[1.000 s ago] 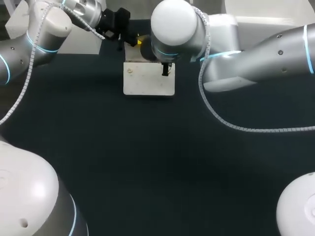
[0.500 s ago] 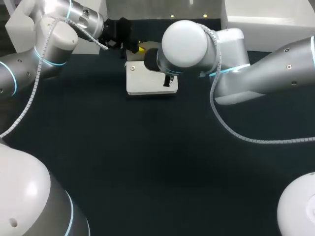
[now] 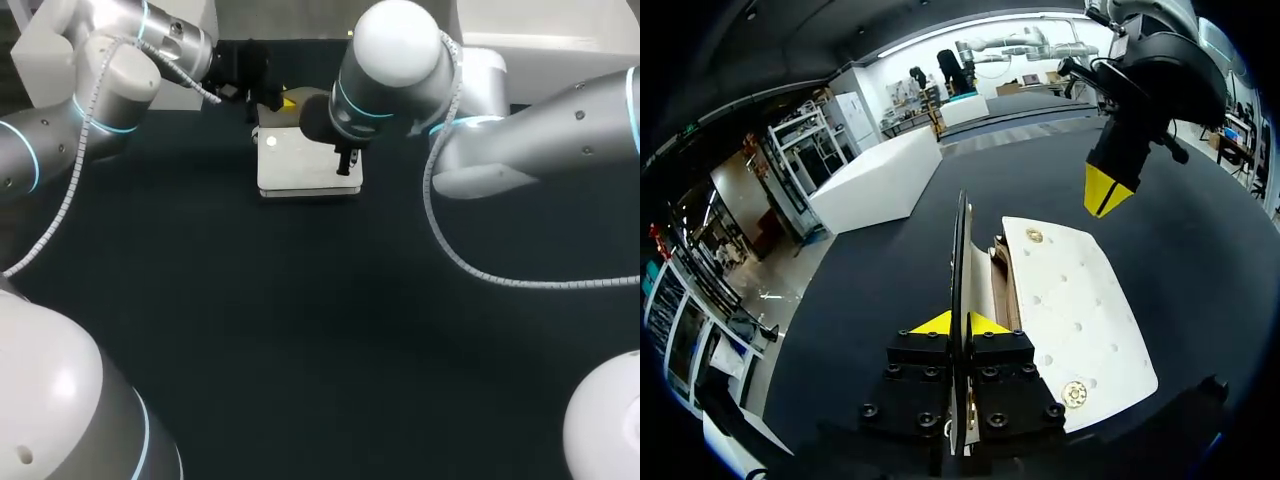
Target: Pick up the bag, open it, inspect its contents, close it, and place it on the opposite side
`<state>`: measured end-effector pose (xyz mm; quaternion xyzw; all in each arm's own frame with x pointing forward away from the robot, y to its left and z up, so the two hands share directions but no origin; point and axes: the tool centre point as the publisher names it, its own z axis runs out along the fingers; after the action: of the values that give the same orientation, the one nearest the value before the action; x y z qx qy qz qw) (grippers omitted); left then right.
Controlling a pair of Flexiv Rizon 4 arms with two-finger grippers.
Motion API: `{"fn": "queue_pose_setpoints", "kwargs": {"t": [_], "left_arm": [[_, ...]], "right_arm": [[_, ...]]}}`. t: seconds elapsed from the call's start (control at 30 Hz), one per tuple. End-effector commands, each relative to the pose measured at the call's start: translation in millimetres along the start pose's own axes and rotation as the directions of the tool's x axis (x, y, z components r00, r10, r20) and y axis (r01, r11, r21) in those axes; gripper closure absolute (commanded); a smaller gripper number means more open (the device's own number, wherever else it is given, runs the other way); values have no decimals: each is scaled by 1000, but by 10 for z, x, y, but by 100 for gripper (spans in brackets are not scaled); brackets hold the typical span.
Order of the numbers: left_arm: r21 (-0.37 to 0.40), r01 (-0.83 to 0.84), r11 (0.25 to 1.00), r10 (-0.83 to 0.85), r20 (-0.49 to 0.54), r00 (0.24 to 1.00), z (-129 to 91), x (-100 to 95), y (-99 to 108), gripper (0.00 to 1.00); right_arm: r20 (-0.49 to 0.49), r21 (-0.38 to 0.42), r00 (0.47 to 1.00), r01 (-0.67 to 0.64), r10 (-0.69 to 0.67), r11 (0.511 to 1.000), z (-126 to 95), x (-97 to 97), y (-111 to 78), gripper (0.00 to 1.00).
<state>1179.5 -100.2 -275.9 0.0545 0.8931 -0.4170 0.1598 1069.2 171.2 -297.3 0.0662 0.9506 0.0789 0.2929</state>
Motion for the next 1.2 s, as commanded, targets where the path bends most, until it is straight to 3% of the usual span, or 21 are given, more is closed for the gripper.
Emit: {"fn": "queue_pose_setpoints", "kwargs": {"t": [0.03,0.33,0.7,0.8,0.87,1.07,1.2], "left_arm": [[9,-23,1000,23,-5,1000,31,-27,14,100],[26,-86,996,85,22,996,132,-173,171,100],[36,-156,987,156,20,988,161,-145,200,100],[25,-166,986,166,13,986,188,-133,204,100],[20,-163,986,163,8,987,203,-131,210,100],[-18,-130,991,129,-37,991,287,-120,226,100],[-17,-117,993,116,-44,992,315,-132,241,100]], "right_arm": [[-1,7,1000,0,0,1000,-2,-5,23,100],[161,-16,987,-1,3,1000,-79,167,22,100],[206,-14,977,64,-60,998,87,346,31,100],[207,-6,975,87,-84,996,138,380,32,72],[205,-4,974,101,-98,995,168,393,29,63],[204,16,971,123,-123,992,245,409,12,55],[203,30,970,128,-131,991,302,424,7,54]]}}
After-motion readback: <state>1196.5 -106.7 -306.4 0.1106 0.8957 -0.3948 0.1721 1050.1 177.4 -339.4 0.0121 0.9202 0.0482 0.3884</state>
